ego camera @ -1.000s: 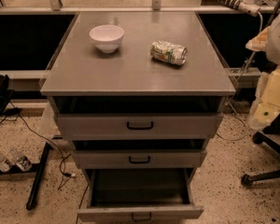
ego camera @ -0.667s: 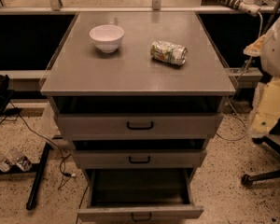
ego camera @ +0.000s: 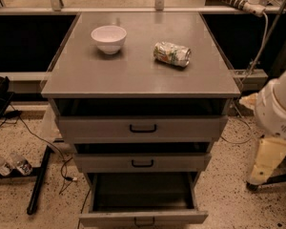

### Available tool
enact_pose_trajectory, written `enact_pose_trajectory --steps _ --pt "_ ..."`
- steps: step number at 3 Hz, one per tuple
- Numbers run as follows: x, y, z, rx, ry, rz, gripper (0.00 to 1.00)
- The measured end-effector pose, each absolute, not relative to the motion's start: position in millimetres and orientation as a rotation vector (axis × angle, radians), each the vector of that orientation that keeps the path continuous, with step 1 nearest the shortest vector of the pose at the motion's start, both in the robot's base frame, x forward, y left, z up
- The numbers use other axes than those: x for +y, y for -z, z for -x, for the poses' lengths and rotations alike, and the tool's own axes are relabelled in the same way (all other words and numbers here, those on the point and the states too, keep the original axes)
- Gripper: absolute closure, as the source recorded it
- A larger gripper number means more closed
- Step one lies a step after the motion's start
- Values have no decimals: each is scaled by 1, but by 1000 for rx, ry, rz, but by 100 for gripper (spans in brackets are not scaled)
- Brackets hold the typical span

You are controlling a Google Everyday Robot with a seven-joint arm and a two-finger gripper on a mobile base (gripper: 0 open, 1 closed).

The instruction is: Close bottom drawer

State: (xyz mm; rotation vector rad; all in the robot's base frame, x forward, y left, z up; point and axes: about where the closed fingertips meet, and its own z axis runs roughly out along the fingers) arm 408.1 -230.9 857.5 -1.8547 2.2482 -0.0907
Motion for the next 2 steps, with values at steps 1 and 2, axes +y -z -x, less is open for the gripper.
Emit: enact_pose_trajectory --steps 1,2 --pt "-239 -812 -398 2198 -57 1834 21" --pt "-224 -785 -387 2135 -172 1870 43"
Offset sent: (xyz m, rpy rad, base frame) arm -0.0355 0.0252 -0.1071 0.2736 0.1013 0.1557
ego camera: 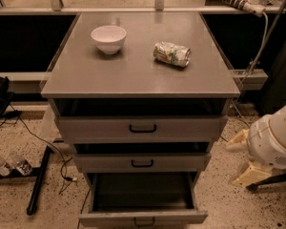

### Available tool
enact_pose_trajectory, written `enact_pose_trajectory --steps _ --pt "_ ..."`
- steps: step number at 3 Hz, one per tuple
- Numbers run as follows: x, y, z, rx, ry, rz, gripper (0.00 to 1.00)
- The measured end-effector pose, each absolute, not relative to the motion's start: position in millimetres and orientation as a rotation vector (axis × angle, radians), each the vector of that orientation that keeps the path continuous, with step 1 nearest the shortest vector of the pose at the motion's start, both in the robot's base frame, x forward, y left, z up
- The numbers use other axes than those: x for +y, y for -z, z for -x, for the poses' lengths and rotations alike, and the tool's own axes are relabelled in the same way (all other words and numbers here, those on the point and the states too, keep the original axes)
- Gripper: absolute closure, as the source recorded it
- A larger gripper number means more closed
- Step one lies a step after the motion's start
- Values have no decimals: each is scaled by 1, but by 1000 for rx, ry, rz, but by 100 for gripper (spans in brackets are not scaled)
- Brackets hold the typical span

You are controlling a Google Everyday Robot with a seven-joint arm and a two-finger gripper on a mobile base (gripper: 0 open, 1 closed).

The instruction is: Close bottom drawer

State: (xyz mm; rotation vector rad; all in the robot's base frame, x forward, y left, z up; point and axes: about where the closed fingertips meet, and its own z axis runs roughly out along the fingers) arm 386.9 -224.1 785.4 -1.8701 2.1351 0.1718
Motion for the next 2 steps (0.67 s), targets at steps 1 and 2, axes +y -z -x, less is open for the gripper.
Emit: enact_pose_trajectory --steps 1,2 --pt "-214 -829 -382 2087 -72 1961 68" --pt "-214 -839 -367 2096 -56 1973 91"
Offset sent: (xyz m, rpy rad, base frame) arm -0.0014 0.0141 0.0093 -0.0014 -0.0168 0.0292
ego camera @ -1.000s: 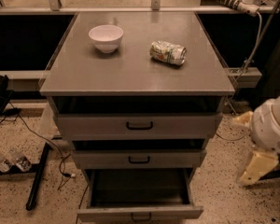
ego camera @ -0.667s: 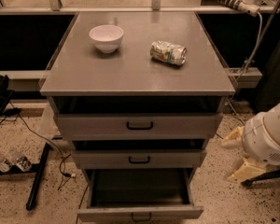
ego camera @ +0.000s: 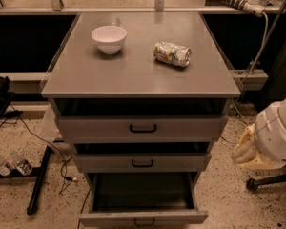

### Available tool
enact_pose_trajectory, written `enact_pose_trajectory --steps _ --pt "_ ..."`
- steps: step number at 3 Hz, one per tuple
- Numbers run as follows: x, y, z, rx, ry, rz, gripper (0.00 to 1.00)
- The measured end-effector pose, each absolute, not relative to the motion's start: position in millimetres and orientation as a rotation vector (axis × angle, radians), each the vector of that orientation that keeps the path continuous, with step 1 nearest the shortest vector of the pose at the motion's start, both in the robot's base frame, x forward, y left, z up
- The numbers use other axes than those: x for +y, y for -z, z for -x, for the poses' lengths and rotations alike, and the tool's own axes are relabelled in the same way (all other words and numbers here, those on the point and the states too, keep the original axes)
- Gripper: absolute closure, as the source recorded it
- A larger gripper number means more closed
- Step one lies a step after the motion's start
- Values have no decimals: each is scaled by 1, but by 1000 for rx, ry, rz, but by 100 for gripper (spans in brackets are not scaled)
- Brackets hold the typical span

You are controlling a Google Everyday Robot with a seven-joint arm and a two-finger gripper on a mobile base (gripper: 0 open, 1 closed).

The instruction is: Close bottom drawer

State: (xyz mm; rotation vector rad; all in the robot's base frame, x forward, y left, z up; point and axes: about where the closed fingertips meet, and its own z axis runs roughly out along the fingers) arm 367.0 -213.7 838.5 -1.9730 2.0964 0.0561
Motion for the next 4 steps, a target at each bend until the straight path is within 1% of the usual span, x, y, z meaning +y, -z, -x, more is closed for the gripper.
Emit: enact_pose_trajectory --steps 1,2,4 --pt "-199 -773 -381 2106 -233 1881 100" --pt "-189 -700 -394 2086 -395 1730 100" --pt "-185 -546 -412 2088 -527 1494 100"
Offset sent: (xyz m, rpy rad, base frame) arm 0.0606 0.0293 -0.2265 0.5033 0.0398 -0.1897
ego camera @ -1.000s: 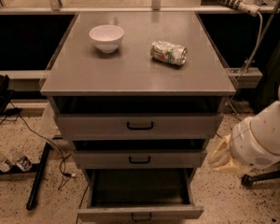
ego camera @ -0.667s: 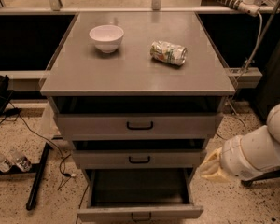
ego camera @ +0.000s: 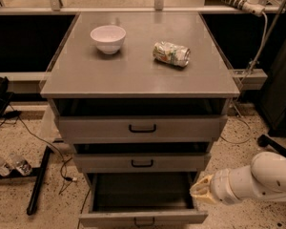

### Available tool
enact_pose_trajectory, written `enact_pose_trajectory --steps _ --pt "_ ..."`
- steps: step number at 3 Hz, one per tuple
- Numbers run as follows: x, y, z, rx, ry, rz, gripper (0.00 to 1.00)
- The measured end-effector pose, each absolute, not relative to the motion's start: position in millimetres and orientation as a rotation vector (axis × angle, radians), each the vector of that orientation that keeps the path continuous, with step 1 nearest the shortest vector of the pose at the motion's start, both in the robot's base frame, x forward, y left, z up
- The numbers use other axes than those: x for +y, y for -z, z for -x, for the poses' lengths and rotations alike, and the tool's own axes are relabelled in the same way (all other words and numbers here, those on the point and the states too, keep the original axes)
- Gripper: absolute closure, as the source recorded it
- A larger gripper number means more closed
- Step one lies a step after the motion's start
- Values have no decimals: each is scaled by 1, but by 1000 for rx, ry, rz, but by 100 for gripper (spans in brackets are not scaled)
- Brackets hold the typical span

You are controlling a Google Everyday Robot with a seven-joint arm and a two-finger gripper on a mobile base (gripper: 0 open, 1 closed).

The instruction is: Close bottom drawer

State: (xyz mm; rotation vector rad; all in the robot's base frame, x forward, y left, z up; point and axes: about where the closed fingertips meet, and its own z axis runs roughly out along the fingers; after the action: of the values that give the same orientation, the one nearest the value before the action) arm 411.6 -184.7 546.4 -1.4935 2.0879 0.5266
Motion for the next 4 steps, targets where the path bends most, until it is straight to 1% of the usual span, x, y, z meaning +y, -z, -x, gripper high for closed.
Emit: enact_pose_trajectory --steps 1,2,3,4 --pt "-182 -543 -410 2086 -529 1498 100" --pt "-179 -515 -409 2107 -489 1475 100" --pt "-164 -440 -377 2099 -486 1476 100" --pt "-162 -376 -378 2098 -428 1423 100"
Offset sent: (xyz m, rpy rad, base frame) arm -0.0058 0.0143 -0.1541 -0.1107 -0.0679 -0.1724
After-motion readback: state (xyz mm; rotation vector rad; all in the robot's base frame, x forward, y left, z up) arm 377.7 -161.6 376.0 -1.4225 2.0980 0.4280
